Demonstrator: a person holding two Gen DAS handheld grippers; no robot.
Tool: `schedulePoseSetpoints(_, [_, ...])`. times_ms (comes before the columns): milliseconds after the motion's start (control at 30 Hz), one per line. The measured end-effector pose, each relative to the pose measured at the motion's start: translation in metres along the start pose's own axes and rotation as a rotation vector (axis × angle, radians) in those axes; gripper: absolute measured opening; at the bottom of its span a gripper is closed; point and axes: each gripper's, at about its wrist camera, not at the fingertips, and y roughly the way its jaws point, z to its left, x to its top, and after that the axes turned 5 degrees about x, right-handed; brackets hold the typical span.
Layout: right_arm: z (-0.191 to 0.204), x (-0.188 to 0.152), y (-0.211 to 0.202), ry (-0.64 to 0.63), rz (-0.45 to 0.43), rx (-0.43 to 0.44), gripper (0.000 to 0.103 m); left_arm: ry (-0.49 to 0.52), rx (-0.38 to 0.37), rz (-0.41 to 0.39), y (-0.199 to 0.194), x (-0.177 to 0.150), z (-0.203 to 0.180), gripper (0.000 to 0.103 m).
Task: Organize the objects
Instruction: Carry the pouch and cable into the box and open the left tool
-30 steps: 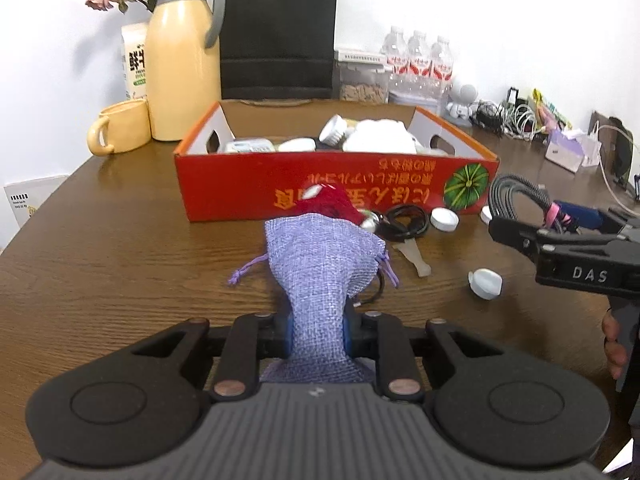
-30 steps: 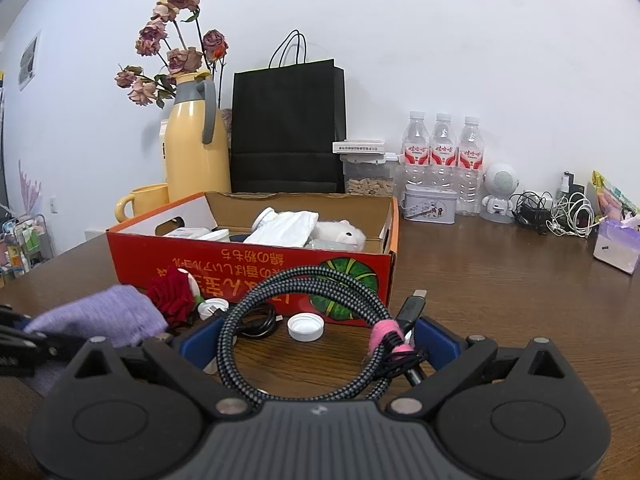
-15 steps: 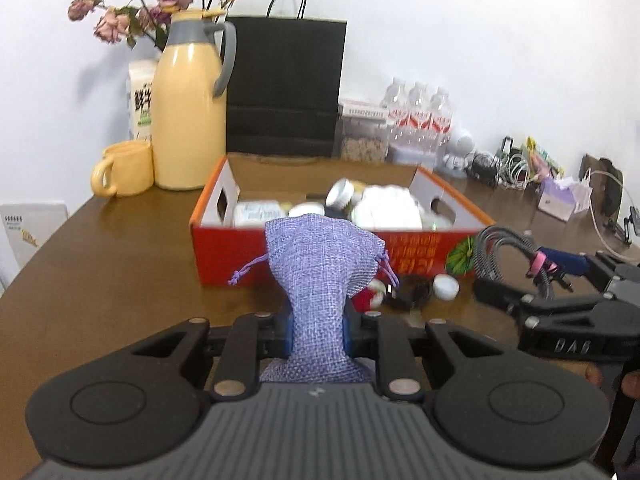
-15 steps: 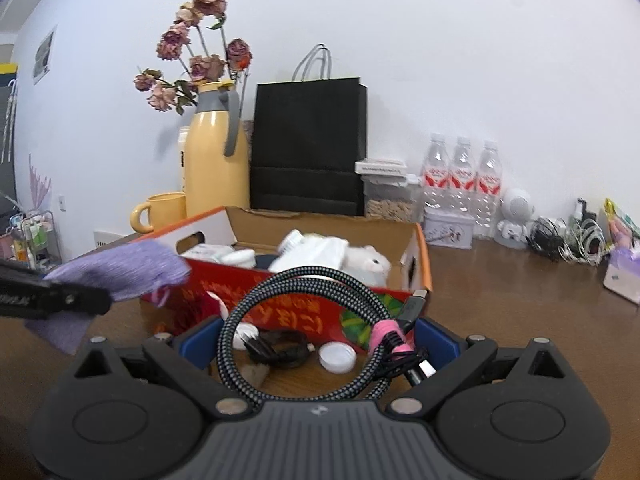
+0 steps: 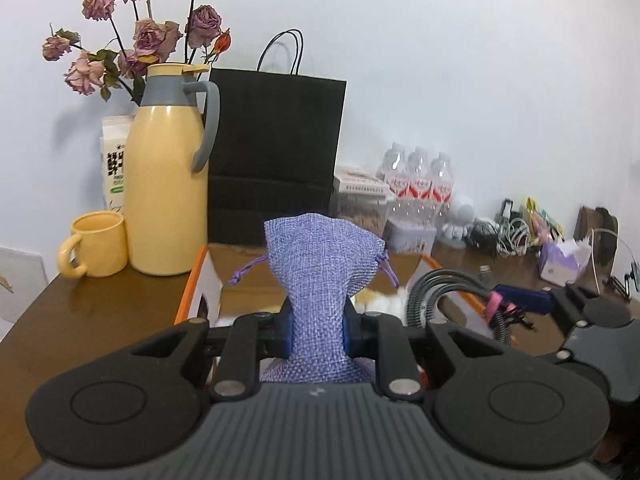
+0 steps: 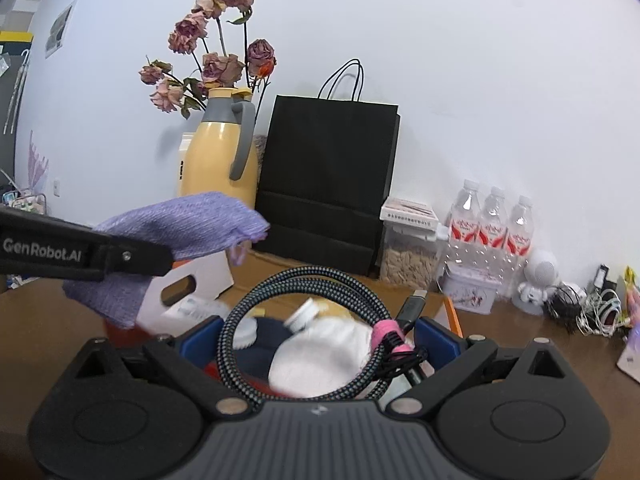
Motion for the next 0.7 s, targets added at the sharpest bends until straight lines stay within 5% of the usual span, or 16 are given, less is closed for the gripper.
schedulePoseSetpoints(300, [-0.023,0.016,0.068,0.052,0.049,-0.026,0.101,-0.070,0.001,0.037,0.071,0.013,0.013,0.021])
schedulePoseSetpoints(600, [-0.038,0.008,0.089,0.085,0.084,-0.033,0.101,-0.047,0.019,0.115,0.106,0.001,0.022,0.021])
schedulePoseSetpoints(700, [-0.036,0.008,0.089,0.080,0.101,-0.053,0.102,-0.034,0.038,0.096,0.104,0.001,0.020,0.032])
